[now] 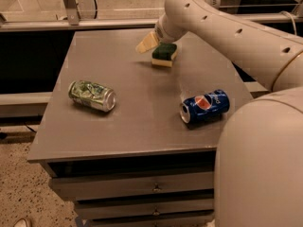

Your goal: Move sponge near pepsi can

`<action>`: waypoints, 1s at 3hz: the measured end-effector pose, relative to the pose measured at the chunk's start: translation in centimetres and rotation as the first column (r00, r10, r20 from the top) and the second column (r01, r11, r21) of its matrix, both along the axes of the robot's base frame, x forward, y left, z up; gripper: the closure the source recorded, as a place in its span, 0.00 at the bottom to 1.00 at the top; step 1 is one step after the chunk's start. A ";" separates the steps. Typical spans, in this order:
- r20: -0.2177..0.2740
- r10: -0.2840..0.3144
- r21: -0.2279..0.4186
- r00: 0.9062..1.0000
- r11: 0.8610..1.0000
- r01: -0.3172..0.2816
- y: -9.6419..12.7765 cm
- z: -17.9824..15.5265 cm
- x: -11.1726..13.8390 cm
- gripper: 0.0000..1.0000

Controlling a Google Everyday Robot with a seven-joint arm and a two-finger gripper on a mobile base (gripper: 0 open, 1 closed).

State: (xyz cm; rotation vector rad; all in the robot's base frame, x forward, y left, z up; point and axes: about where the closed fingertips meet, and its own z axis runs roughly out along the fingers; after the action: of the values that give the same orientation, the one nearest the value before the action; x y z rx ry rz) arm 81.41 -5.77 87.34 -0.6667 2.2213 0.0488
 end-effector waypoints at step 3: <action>-0.143 -0.263 0.123 0.954 0.952 0.281 -0.7 -2.3 1.7 0.00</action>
Offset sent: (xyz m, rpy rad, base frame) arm 0.0222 -0.0151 -0.0223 0.1922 0.1370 -0.3462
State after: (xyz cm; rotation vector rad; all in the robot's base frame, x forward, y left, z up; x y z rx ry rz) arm 83.11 -6.45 85.02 -0.2809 2.3856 0.1101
